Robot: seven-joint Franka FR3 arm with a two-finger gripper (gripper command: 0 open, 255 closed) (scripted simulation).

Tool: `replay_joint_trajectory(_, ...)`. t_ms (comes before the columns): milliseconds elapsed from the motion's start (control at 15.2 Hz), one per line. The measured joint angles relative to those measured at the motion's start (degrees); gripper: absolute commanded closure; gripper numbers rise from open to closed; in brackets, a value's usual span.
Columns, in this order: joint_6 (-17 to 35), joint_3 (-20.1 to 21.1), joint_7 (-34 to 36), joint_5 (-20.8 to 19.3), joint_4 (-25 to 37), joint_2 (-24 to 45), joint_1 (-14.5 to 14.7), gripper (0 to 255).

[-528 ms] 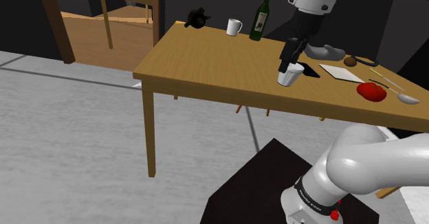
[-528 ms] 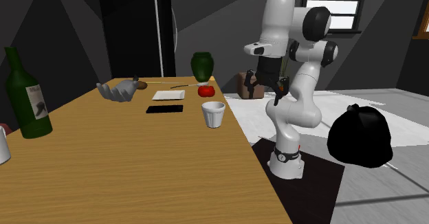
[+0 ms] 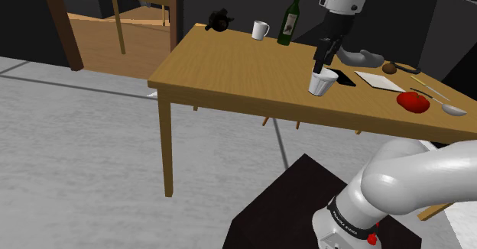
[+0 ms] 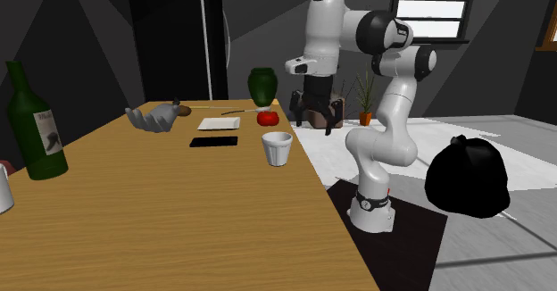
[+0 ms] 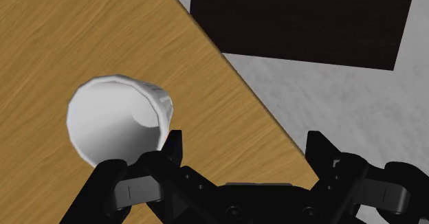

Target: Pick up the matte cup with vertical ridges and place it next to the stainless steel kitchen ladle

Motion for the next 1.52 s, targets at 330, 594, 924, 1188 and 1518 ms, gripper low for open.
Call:
replay_joint_trajectory(330, 0.80, -4.79, -5.30, -3.40, 4.84, 7.06, -1.66, 0)
replay_joint_trajectory(594, 2.88, -5.83, -6.00, -4.15, 3.15, 7.65, -2.04, 0)
replay_joint_trajectory(924, 5.92, -6.38, -5.82, -4.63, -0.49, 7.04, -2.27, 0)
replay_joint_trajectory(1188, 6.29, -6.48, -5.84, -4.71, -0.96, 6.91, -2.32, 0)
replay_joint_trajectory(1518, 6.32, -6.49, -5.84, -4.72, -0.99, 6.91, -2.32, 255)
